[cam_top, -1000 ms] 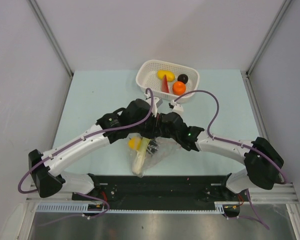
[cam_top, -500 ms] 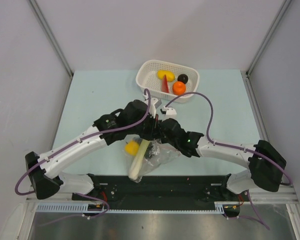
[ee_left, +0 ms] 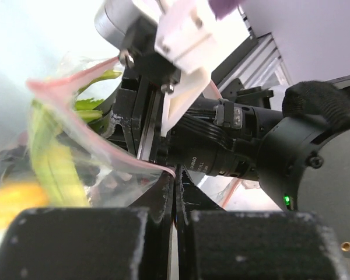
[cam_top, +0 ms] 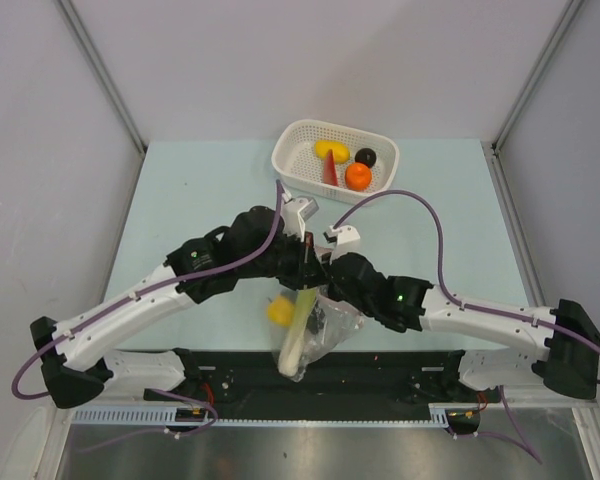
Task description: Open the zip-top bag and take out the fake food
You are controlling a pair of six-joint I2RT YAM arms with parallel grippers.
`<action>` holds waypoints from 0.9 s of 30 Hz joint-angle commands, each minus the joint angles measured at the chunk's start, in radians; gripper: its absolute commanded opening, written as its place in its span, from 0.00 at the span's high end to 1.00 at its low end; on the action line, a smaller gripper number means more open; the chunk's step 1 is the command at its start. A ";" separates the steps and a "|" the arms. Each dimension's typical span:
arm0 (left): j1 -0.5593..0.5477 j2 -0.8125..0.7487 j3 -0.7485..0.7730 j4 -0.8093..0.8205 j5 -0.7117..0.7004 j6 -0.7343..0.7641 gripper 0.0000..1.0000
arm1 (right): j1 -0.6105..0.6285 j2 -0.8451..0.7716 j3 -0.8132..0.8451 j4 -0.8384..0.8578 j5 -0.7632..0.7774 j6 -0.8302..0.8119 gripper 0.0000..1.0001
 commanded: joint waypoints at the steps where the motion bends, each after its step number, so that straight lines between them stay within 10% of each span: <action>1: 0.042 -0.006 -0.009 0.001 -0.231 -0.009 1.00 | 0.090 -0.072 0.103 -0.052 0.035 -0.076 1.00; 27: 0.042 -0.032 -0.041 -0.010 -0.203 0.006 1.00 | 0.117 -0.269 0.278 -0.079 0.193 -0.138 1.00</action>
